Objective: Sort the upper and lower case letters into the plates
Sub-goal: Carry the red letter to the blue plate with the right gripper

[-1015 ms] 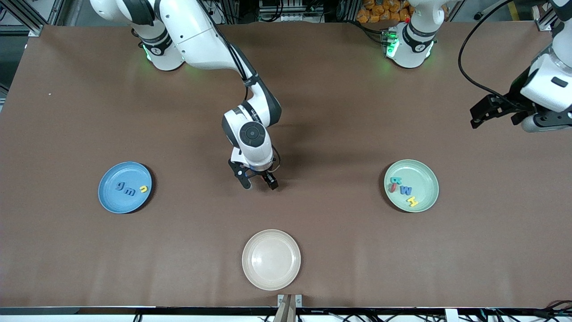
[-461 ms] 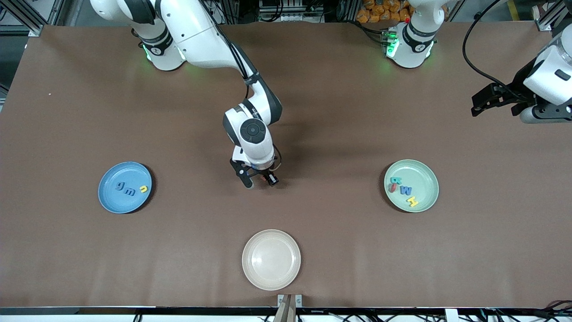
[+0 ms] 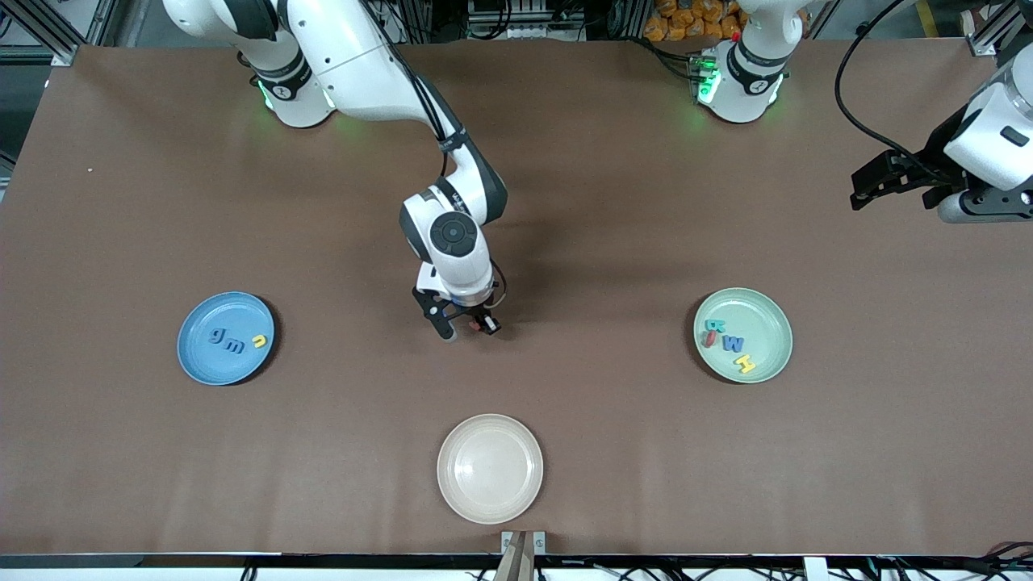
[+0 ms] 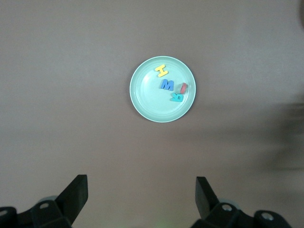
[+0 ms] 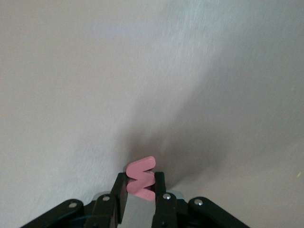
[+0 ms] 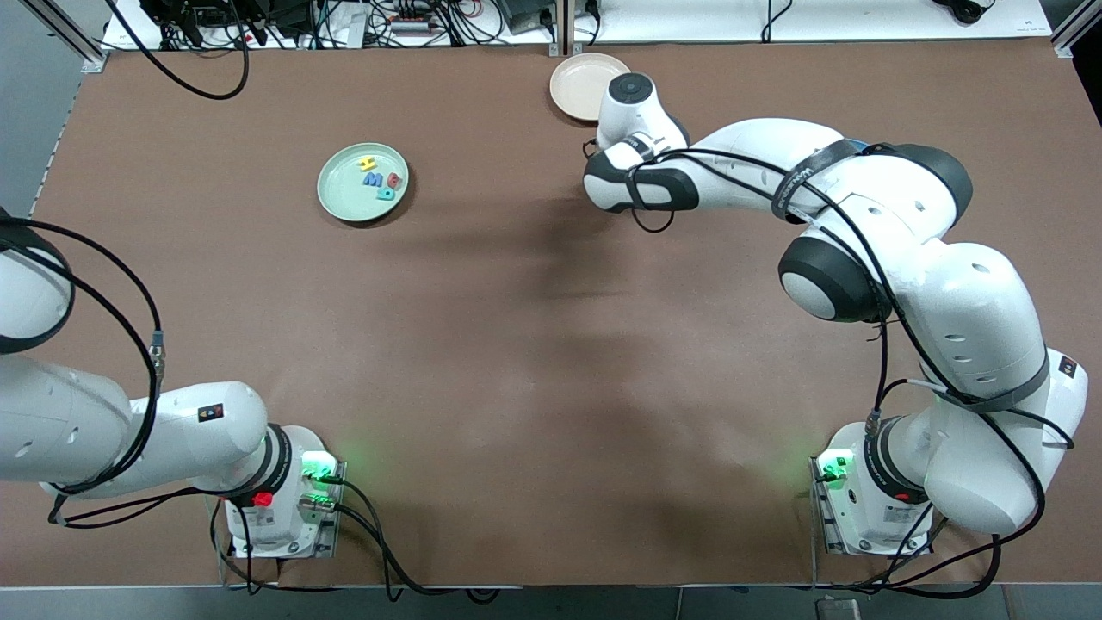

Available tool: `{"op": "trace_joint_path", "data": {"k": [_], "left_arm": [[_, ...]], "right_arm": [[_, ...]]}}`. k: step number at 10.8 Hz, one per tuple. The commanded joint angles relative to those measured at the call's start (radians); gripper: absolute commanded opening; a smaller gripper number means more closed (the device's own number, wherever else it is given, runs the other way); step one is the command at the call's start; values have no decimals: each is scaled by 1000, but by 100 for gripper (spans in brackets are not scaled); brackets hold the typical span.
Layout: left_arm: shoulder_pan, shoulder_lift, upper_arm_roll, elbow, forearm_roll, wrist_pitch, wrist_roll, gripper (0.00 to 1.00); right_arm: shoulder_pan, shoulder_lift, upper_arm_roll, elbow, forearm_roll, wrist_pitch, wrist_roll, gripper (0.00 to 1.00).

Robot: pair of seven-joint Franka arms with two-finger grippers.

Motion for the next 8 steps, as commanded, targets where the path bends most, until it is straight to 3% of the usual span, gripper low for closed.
{"op": "trace_joint_path", "data": {"k": [1,4,5,8], "left_arm": [[10,-8,-6,-2,-20,-9,7,100],[10,1,-6,-2,-18,-9,4,100],[9,3,-6,-2,-18,-9,2,100],[9,3,-9,-2,-18,-9,2,100]], "right_arm": [[-43,-105,-34,-44,-2,-103,-129,0],[-167,-190,-36,-88,-1,-251,-361,0],[-198,-227,-37,-146,-4,-249,-460,0],[-203,-394,-146,-438,-15,-174,-846,0]]}}
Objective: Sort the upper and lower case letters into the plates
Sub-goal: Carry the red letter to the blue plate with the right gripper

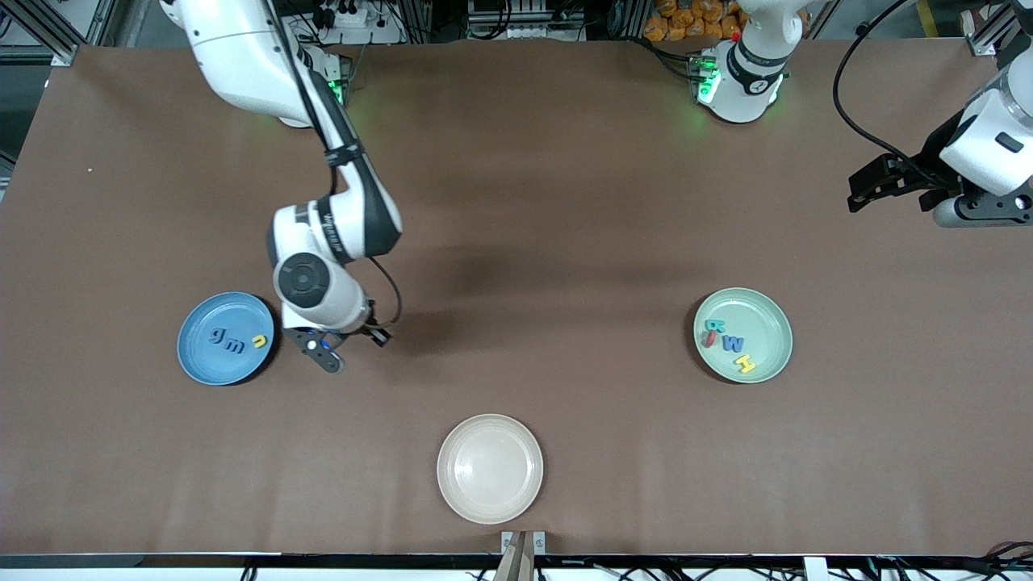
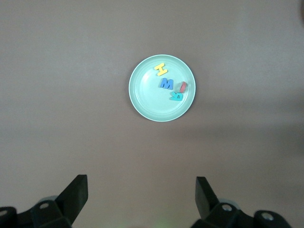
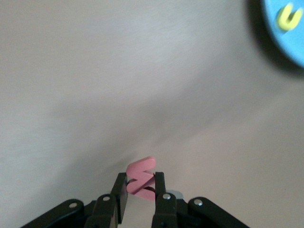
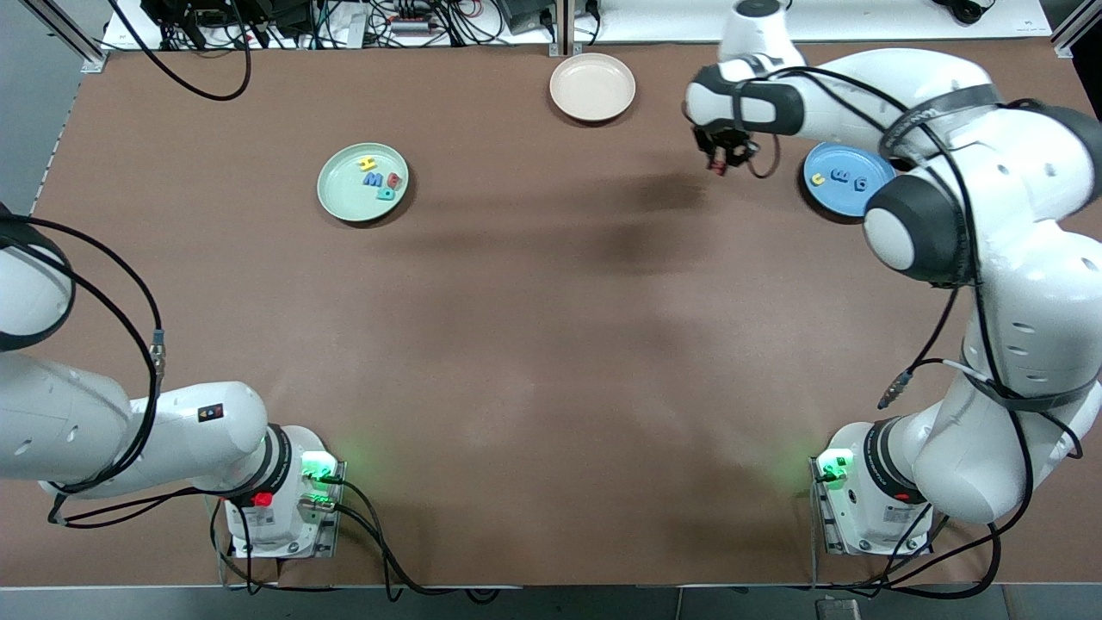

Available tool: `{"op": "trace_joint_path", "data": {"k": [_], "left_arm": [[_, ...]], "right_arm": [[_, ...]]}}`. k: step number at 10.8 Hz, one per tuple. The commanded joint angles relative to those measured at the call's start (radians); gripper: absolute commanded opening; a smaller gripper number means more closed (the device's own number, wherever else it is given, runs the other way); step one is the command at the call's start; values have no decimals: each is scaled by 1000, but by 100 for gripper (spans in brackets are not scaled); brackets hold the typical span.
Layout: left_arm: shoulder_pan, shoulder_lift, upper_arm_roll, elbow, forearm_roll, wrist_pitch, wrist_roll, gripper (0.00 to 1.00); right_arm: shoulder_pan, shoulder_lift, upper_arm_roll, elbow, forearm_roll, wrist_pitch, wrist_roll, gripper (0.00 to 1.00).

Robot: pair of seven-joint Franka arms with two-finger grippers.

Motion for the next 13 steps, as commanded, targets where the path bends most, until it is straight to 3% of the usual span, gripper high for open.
{"op": "trace_joint_path", "data": {"k": [1,3,6,9,13], "left_arm": [[9,-5,-7,1,-18,-8,2,100],[6,-5,-7,1,-18,-9,4,100],[7,-5,-7,1,-15,-9,9,100],[10,-9,-9,1,5,-1,-4,100],[12,-14,-7,1,20,11,-4,100]], "right_arm": [[13,-166,-74,-252,-27,51,-262,0],[8,-211,-148,-316,-128,49,-394,0],[-1,-202,-250,-320,-143,51,-589,0],[-140,-179,-265,-296,-142,107,-833,0],[-158,-102,-262,-228,-98,121,-849,0]]}}
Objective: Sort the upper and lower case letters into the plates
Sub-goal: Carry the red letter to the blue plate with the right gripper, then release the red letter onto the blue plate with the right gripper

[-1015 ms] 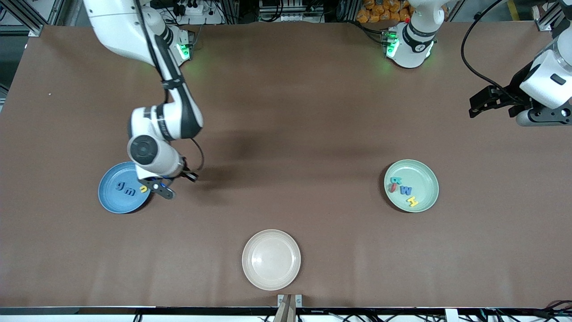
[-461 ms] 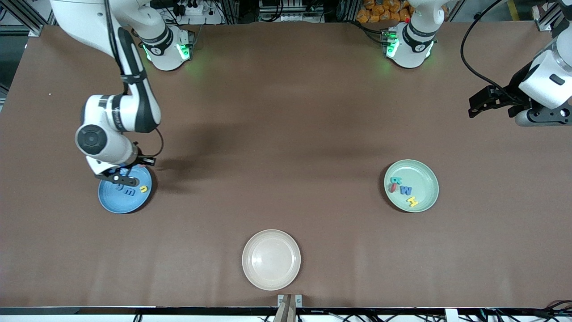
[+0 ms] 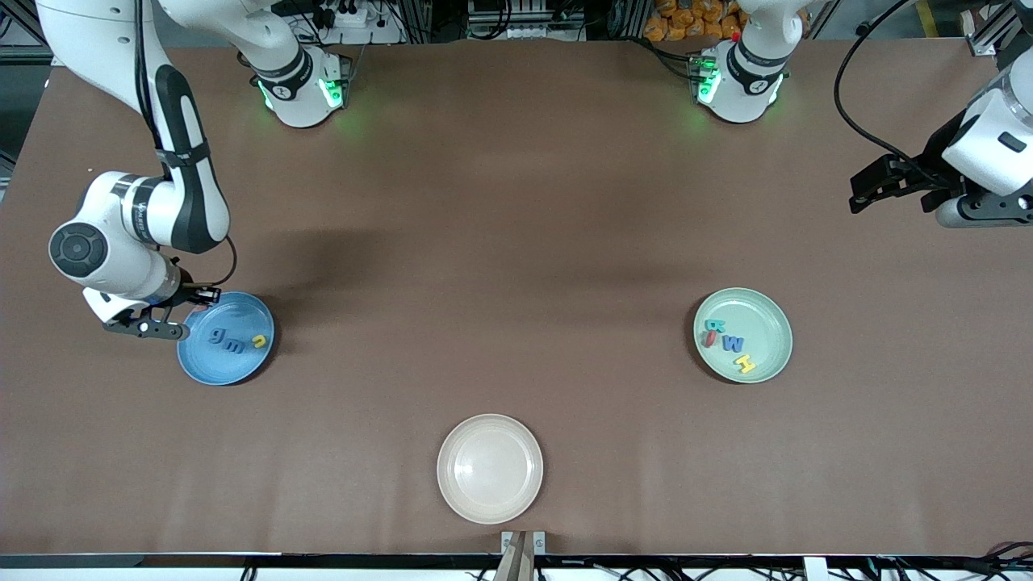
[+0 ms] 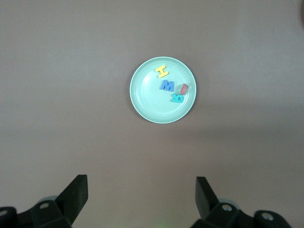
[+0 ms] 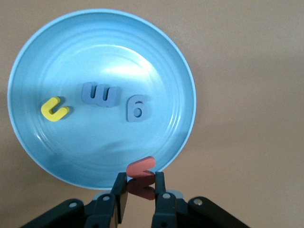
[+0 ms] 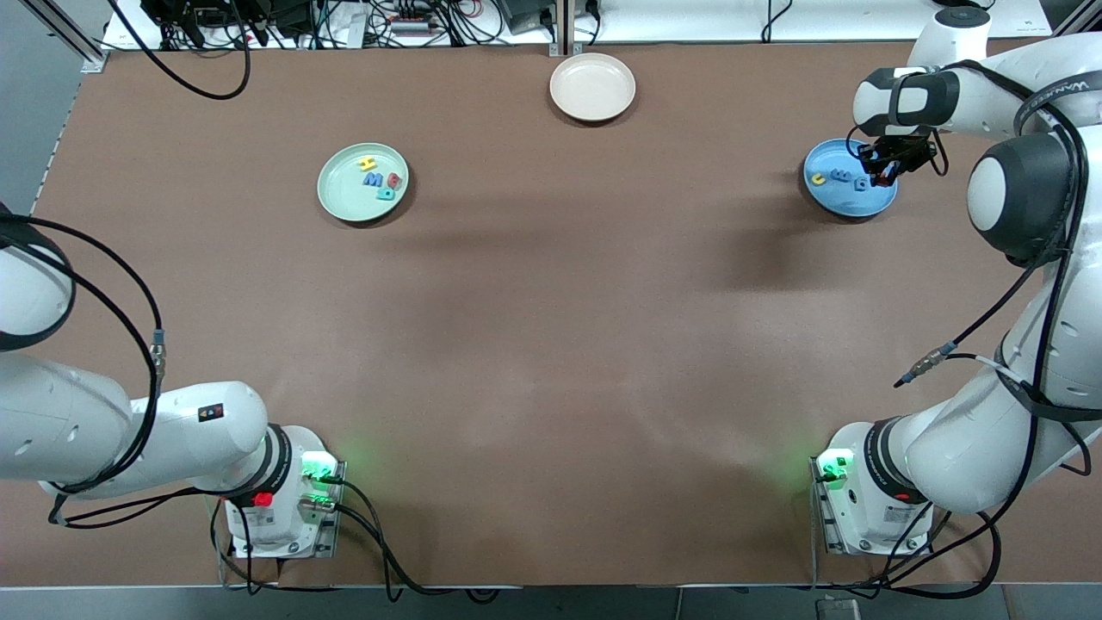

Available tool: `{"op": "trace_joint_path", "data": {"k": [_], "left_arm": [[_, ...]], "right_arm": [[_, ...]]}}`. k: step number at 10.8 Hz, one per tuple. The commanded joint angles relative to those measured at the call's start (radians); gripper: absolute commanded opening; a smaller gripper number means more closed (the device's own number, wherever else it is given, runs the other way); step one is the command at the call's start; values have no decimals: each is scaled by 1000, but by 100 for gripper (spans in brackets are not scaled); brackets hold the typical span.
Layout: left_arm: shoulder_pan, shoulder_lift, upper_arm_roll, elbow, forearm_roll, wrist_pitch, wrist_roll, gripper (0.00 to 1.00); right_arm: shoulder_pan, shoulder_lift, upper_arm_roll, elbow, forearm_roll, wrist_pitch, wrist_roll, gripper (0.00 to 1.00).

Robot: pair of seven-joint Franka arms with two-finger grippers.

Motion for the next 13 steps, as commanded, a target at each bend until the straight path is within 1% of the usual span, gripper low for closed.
{"op": "trace_joint_path", "data": {"k": [1,2,3,4,5,8,10,11,12,13], "left_arm": [[9,-13,-5,-1,17,8,-2,100],[9,-13,-5,-2,17,14,-2,100],[9,-12,-3,-1,17,17,-2,100],[9,-12,-3,-1,17,22,-2,100],[9,-12,-1,-1,17,22,-2,100],[10,-9,2,-1,17,22,-1,100],[10,-4,2,-1,17,26,-1,100],[9,-4,3,-1,14,45,10,100],[-3,4,11,-1,14,57,12,100],[-44,10,56,5,14,59,16,100]], "right_arm": [[7,52,6,48,52,-1,1,0],[11,59,6,56,67,-2,3,9],[10,61,6,59,69,-2,1,43],[4,61,6,59,69,-2,-8,90],[4,59,6,60,69,-7,-11,100],[4,50,6,88,69,-21,-17,100],[-19,44,6,109,78,-21,-43,100],[-31,41,6,122,113,-24,-48,100],[-53,41,6,149,144,-59,-75,100],[-79,47,6,192,179,-121,-138,100]]}}
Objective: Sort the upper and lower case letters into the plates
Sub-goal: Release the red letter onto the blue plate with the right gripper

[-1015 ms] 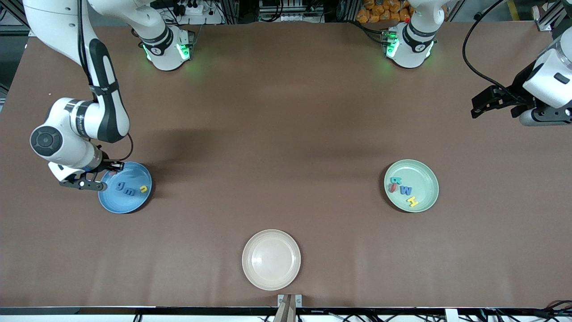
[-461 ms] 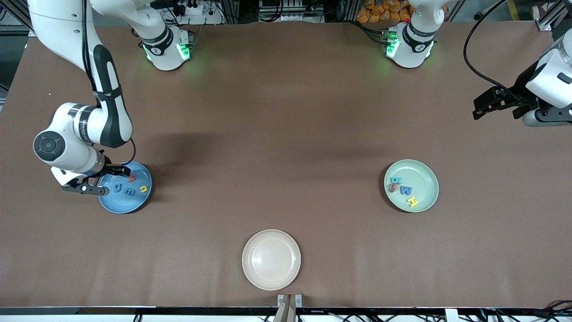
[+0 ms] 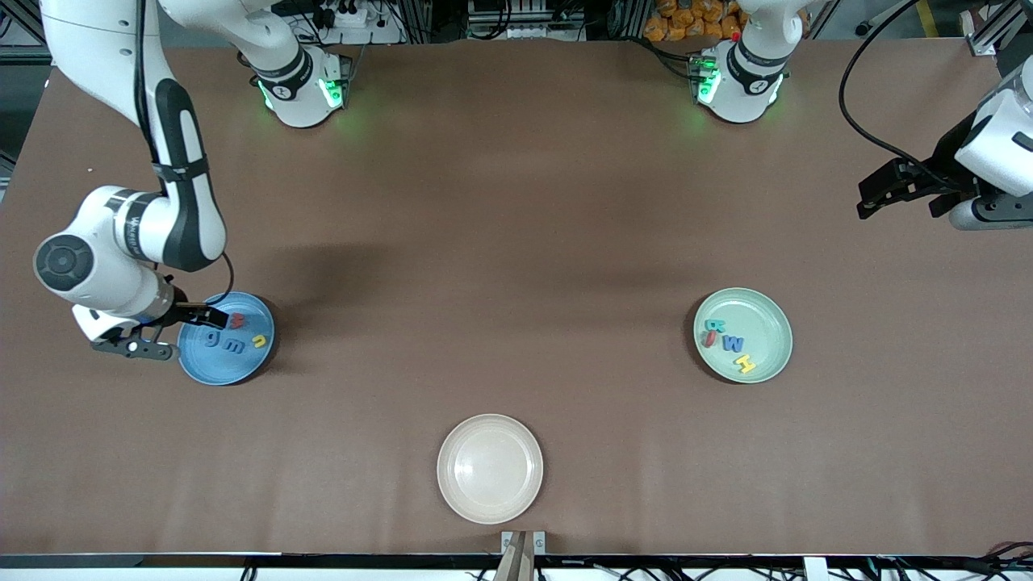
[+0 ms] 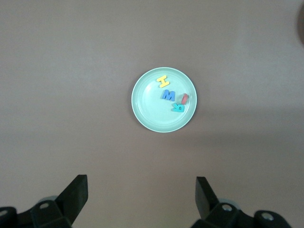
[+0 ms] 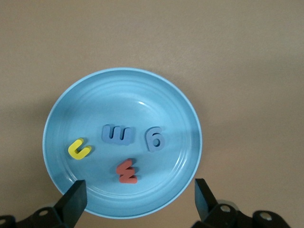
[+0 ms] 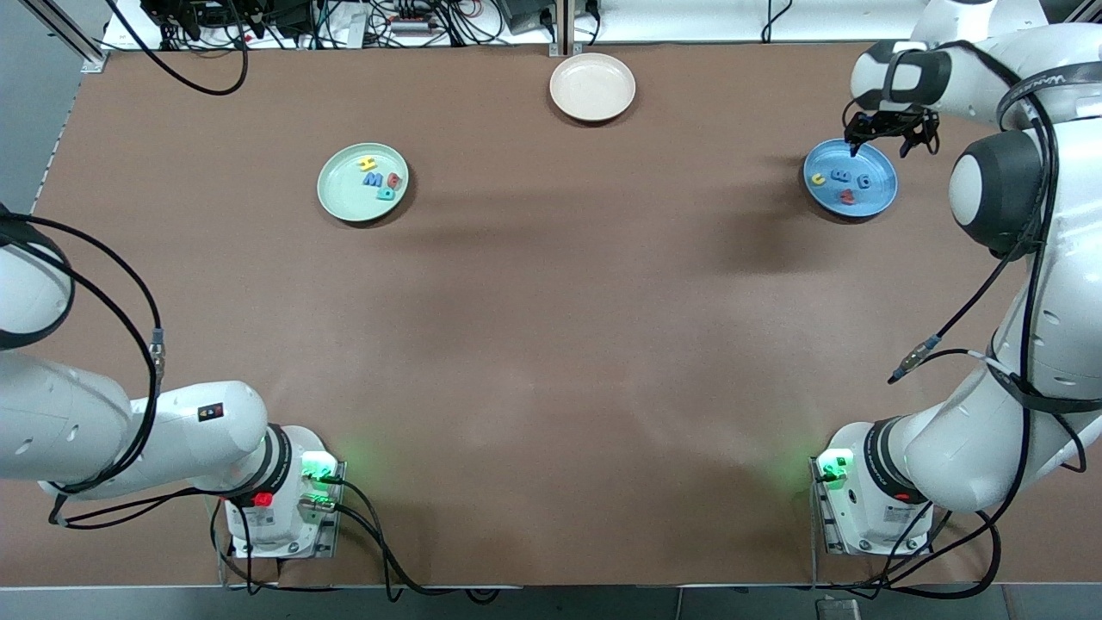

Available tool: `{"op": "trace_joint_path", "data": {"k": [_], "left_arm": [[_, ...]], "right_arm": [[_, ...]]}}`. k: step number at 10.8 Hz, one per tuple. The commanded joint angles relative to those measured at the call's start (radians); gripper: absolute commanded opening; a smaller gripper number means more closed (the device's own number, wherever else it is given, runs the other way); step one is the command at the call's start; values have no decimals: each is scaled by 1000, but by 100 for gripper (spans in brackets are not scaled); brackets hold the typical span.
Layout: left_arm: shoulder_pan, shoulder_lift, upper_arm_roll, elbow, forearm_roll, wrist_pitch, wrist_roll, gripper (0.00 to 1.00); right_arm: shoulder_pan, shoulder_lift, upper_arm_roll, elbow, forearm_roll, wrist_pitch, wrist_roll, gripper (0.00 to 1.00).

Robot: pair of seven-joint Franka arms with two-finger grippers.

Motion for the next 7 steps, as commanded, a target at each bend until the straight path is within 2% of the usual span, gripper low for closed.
{"op": "trace_joint_path", "data": {"k": [1,2,3,5,7], "left_arm": [[-114,11,125,12,16,13,18,100],[-162,12,175,12,17,12,18,100],[-165,14,178,12,17,13,18,100],[-165,14,178,15,17,11,21,100],[-165,14,178,16,17,13,21,100]], "right_arm": [[-71,1,7,90,117,-132,-139,100],[-79,7,7,109,155,-162,-170,100],[-91,1,36,109,156,-171,-170,100],[-308,-48,288,109,98,-188,-164,100],[-334,-80,340,106,6,-216,-117,100]]}}
